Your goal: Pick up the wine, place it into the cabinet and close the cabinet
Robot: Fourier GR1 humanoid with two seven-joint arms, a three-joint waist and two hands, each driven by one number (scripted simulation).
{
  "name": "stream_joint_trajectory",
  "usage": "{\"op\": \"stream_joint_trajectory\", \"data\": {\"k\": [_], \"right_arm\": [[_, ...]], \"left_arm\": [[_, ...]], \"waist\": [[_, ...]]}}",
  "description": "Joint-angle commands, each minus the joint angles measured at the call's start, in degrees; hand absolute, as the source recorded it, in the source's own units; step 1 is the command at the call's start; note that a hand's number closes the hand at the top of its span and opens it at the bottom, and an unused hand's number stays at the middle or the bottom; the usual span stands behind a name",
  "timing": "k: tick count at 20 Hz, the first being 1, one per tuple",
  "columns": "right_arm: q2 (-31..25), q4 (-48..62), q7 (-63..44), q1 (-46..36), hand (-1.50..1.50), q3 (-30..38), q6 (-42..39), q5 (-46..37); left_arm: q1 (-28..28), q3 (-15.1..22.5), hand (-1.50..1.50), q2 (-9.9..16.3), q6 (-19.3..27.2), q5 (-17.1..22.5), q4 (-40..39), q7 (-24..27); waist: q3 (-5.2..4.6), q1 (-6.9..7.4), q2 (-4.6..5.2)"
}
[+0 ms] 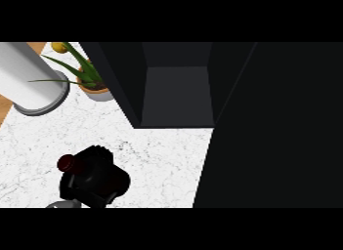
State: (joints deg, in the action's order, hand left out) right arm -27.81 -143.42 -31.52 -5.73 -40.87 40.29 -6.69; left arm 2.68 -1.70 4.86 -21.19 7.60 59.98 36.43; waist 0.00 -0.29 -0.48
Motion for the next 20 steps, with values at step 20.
{"op": "stream_joint_trajectory", "data": {"k": [20], "right_arm": [[-6.2,-10.8,5.6,10.2,-1.5,-3.0,0.7,-3.1]], "left_arm": [[0.8,19.0,1.5,-4.9,28.0,0.4,22.5,-15.2]], "waist": [[-0.03,-0.73,0.23]]}}
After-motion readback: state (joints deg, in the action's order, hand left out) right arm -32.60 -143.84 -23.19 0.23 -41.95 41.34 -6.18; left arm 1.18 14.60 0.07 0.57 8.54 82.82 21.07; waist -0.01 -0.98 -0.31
